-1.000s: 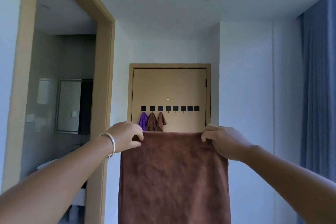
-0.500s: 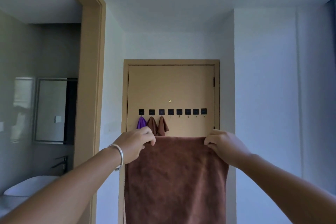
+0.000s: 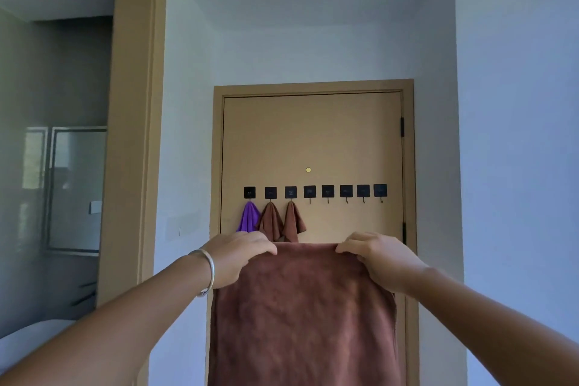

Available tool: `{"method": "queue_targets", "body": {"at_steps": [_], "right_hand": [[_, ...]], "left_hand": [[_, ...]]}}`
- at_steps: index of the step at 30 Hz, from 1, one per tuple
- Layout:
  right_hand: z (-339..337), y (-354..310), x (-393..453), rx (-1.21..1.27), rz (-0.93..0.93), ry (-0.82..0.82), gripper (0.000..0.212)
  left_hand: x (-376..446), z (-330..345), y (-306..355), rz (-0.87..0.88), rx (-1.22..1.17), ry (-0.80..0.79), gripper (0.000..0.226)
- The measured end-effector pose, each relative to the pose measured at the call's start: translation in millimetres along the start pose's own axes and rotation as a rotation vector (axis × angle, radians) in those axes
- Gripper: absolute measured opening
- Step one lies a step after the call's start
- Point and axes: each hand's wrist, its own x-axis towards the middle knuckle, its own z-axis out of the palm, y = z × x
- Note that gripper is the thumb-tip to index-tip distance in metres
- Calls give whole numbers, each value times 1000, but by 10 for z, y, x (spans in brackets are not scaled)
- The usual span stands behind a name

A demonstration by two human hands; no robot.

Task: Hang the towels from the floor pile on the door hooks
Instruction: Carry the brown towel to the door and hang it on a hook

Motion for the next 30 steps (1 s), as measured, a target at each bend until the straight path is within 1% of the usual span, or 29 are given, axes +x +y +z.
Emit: {"method": "queue_targets", "body": {"at_steps": [2, 4, 9, 12, 16, 19, 23, 25, 27, 28, 30], "right_hand": [[245, 278, 268, 16, 4, -29, 60], [433, 508, 508, 19, -7, -62, 64], [897, 1001, 1015, 14, -47, -98, 63], [1184, 1269, 1307, 7, -27, -104, 62], [1514, 1661, 1672, 3, 22, -76, 62], [1773, 1947, 1909, -15, 46, -29, 57], [2204, 2367, 2380, -61, 90, 36, 57], [2444, 2598, 2665, -18, 137, 27, 50], [2670, 2788, 2949, 14, 201, 29, 33], [2760, 2851, 3068, 24, 230, 53, 25], [2994, 2991, 3331, 39, 283, 106, 18]], "left_hand": [[338, 190, -165, -5, 7, -32, 80], [631, 371, -303, 6, 24, -51, 81], [1346, 864, -587, 0, 13, -67, 75], [1762, 1175, -779, -12, -29, -46, 71], [2286, 1554, -1048, -10, -91, -27, 66], [2688, 1811, -1250, -5, -129, -30, 65], [3294, 2226, -1591, 2, -167, -5, 65], [3632, 2452, -1793, 34, -163, 11, 66], [3981, 2655, -1994, 47, -154, 27, 67], [4126, 2732, -2068, 45, -147, 34, 66], [4417, 2928, -2218, 47, -127, 34, 66]]}}
